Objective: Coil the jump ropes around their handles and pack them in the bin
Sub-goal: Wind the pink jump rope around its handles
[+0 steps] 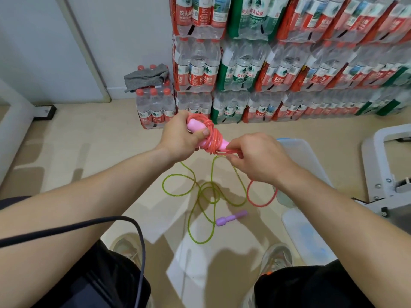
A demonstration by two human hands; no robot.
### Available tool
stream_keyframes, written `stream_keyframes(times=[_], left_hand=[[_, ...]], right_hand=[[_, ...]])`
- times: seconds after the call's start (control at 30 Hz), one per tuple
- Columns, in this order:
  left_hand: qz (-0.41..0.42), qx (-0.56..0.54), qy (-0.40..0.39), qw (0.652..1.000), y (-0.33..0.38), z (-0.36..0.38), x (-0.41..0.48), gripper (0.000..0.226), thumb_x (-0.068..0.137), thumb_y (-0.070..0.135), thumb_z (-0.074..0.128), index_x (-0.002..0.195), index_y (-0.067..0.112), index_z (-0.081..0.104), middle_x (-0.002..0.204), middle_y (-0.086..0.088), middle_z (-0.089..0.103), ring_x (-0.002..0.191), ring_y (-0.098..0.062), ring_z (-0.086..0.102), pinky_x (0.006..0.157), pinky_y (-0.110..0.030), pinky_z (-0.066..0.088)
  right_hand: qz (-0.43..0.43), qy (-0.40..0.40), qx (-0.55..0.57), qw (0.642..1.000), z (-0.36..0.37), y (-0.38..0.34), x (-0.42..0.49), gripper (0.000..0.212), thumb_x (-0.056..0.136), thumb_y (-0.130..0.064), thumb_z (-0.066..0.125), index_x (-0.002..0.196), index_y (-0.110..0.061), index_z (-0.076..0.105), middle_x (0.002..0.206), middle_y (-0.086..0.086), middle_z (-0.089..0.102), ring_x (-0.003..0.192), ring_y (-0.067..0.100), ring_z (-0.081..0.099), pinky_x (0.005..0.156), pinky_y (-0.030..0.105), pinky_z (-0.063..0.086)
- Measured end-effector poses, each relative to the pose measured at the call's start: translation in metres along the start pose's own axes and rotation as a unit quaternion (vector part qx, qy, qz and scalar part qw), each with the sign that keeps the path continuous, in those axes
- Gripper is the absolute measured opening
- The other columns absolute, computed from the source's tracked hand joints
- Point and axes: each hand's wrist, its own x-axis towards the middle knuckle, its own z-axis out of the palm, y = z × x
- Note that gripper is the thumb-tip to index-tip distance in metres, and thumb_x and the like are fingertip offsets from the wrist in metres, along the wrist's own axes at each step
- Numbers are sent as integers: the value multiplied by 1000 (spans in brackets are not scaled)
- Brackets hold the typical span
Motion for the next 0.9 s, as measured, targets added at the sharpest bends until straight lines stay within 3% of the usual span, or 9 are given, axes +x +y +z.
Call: stream_keyframes(times=[0.07,0.17,0.23,0.3,0.43,0.53,0.63,0.73,0.9], left_hand=[[5,29,0,1000,0,2,-3,34,84,24,80,106,13,57,97,-3,64,91,-29,67,72,-49,61],[-12,-8,-68,998,6,5,-8,34,84,18,80,109,8,58,99,-8,65,88,-29,69,69,-50,63],[-28,-54,-130,990,11,3,-9,36,85,14,78,115,6,59,101,-11,66,85,-27,71,70,-48,63],[-43,-92,-187,977,15,-2,-9,30,88,10,74,115,8,61,99,-10,66,80,-24,71,72,-45,63],[-65,-165,-293,940,20,-11,-8,28,90,3,67,117,8,62,95,-7,68,77,-21,70,67,-34,61],[-77,-244,-330,909,23,-16,-9,33,85,7,67,118,10,63,97,-7,68,79,-21,69,66,-32,61],[-84,-303,-315,896,24,-17,-9,31,84,13,66,115,12,63,96,-5,70,79,-18,70,66,-31,61],[-96,-336,-286,892,22,-16,-10,33,82,17,61,115,12,63,93,-4,72,79,-17,71,66,-31,61],[-97,-358,-235,898,22,-15,-11,36,85,21,62,120,11,62,101,-8,69,84,-21,71,68,-33,62]], right_hand=[[-43,-18,11,999,-2,2,2,16,91,-33,59,77,-25,59,69,-3,56,79,26,58,63,36,42],[-67,-26,25,997,-11,9,5,11,89,-39,67,87,-29,71,80,-8,70,79,15,62,68,35,51],[-53,-48,98,993,-22,19,8,10,85,-37,78,89,-30,74,79,-13,70,74,3,61,68,26,50],[-32,-71,209,975,-29,29,10,14,79,-28,86,85,-23,75,75,-9,70,70,4,63,65,22,48],[6,-124,408,905,-24,44,8,26,67,-18,88,85,-7,72,80,11,75,72,17,70,72,27,56],[36,-152,509,846,-14,49,7,22,72,-21,75,87,-7,70,75,0,73,68,9,64,67,22,52],[63,-140,597,787,-6,47,8,8,85,-18,73,84,-12,68,76,-2,69,66,8,61,64,19,51],[121,-119,663,729,4,35,7,24,90,-12,60,69,-22,63,66,0,54,54,11,47,61,26,49],[201,-136,720,650,14,16,6,21,102,-23,48,81,-21,51,56,-9,38,48,8,34,57,25,40]])
